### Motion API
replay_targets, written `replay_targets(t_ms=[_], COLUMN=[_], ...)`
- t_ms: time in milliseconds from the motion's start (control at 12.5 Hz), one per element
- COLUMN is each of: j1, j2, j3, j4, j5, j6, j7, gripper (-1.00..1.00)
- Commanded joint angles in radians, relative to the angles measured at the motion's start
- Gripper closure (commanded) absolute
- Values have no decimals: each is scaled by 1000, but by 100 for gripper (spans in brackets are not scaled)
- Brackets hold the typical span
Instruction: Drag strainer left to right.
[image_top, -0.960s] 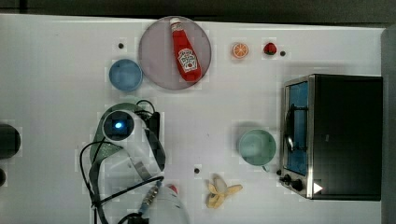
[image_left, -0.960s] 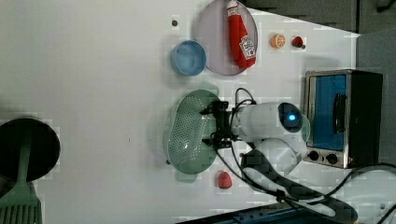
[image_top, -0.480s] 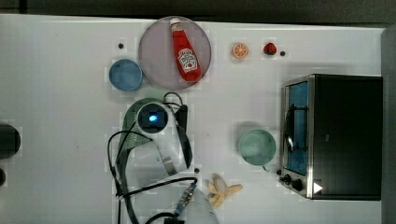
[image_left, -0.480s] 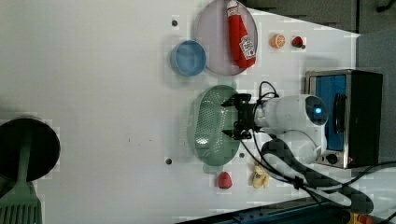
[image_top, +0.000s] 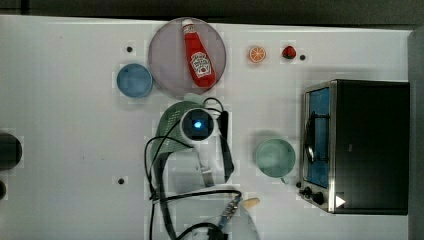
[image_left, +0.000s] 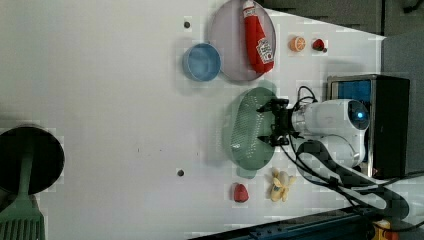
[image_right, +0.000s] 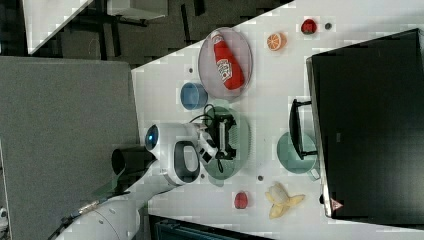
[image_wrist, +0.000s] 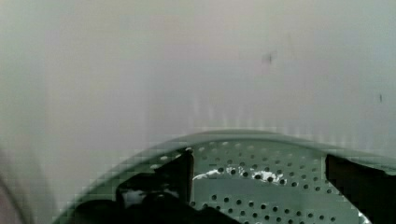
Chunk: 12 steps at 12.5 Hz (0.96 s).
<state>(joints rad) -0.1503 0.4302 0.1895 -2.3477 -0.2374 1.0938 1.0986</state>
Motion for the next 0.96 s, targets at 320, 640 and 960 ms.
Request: replay_targets(t_ms=[320, 640, 960], j1=[-63, -80, -85], j2=[-26, -26, -28], j3=[-71, -126, -157], j4=[-4, -3, 0], j5=[7, 7, 7], j6=[18, 22, 38], j7=[-174, -287, -305], gripper=[-100, -100, -100])
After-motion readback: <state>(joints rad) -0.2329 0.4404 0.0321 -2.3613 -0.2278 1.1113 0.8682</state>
